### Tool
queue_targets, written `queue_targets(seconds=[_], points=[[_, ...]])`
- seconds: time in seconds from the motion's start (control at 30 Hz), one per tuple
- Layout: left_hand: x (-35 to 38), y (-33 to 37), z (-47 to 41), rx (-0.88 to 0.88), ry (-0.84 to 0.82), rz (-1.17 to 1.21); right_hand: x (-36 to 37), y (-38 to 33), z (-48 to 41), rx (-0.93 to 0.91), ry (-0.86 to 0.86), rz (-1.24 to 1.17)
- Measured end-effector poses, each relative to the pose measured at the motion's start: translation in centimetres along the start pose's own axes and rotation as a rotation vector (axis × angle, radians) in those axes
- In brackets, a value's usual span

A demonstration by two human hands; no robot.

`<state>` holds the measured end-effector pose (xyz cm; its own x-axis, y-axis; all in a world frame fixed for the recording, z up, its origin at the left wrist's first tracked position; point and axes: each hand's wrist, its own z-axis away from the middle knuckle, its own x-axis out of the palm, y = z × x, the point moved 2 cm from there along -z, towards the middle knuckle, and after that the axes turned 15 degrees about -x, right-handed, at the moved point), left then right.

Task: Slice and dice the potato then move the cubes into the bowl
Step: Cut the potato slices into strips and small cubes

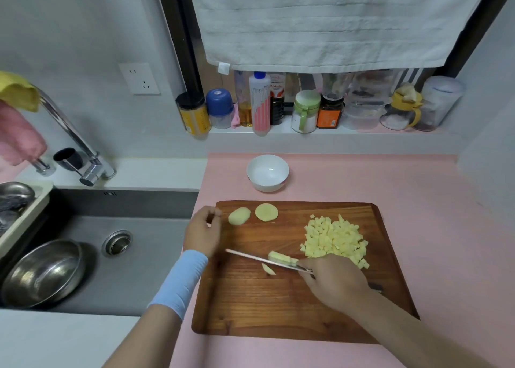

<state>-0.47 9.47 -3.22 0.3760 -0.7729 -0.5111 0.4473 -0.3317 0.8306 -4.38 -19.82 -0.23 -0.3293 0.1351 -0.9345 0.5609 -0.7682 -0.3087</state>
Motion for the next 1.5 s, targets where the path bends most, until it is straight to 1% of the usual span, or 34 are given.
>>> queue_targets(seconds=[0.03, 0.1, 0.17, 0.2, 0.23, 0.27, 0.33, 0.4, 0.47, 0.53, 0.6, 0.7, 0.77, 0.83, 0.93, 1.03, 1.1, 1.17, 1.3, 1.33, 1.5], points=[[0.2, 0.8, -0.1, 0.0, -0.109, -0.063, -0.1, 0.1, 0.0, -0.039, -0.015, 0.068], [1.4, 2.3, 0.6, 0.008, -0.414, -0.281, -0.4, 0.1, 0.1, -0.116, -0.064, 0.168], [3.2, 3.1, 1.9, 0.002, -0.696, -0.5, -0.6, 0.0, 0.0, -0.175, -0.097, 0.213], [4.2, 3.2, 2.6, -0.004, -0.796, -0.577, -0.7, -0.1, 0.0, -0.19, -0.1, 0.222], [5.1, 3.2, 3.0, 0.005, -0.861, -0.63, -0.8, -0.1, 0.1, -0.201, -0.093, 0.227], [5.9, 3.1, 3.2, 0.026, -0.891, -0.664, -1.0, -0.2, 0.1, -0.209, -0.083, 0.232], [7.0, 2.8, 3.3, 0.043, -0.914, -0.661, -1.4, -0.4, 0.2, -0.223, -0.072, 0.237], [7.4, 2.6, 3.1, 0.01, -0.923, -0.616, -1.6, -0.4, 0.3, -0.244, -0.081, 0.244], [7.5, 2.6, 2.8, 0.007, -0.897, -0.589, -1.8, -0.3, 0.4, -0.256, -0.074, 0.262], [7.2, 2.3, 2.1, 0.003, -0.84, -0.593, -1.8, 0.0, 0.6, -0.251, -0.048, 0.26], [6.4, 1.8, 1.3, -0.045, -0.786, -0.562, -1.8, 0.7, 1.0, -0.234, -0.023, 0.239], [5.1, 0.7, 0.3, -0.063, -0.662, -0.55, -1.9, 2.2, 1.7, -0.164, 0.014, 0.157], [4.5, -0.2, 0.0, -0.024, -0.578, -0.574, -2.0, 3.3, 2.1, -0.077, 0.05, 0.067], [4.5, -0.9, 0.2, 0.028, -0.548, -0.561, -2.0, 4.2, 2.3, 0.044, 0.069, -0.075], [5.6, -1.6, 1.1, 0.109, -0.567, -0.519, -1.8, 4.7, 2.2, 0.179, 0.121, -0.33], [7.6, -2.1, 2.5, 0.253, -0.583, -0.669, -1.5, 4.4, 1.7, 0.26, 0.208, -0.471], [8.4, -2.3, 3.1, 0.284, -0.59, -0.737, -1.4, 4.2, 1.3, 0.304, 0.247, -0.534], [8.7, -1.9, 3.3, 0.282, -0.583, -0.738, -1.2, 4.0, 1.0, 0.324, 0.264, -0.563], [9.9, 0.6, 3.3, 0.366, -0.473, -0.718, -1.3, 3.6, 0.7, 0.351, 0.289, -0.567], [10.6, 1.3, 3.3, 0.358, -0.44, -0.712, -1.4, 3.5, 0.6, 0.357, 0.305, -0.566], [14.9, 3.8, 3.2, 0.207, -0.329, -0.711, -1.5, 3.8, 0.8, 0.405, 0.37, -0.572]])
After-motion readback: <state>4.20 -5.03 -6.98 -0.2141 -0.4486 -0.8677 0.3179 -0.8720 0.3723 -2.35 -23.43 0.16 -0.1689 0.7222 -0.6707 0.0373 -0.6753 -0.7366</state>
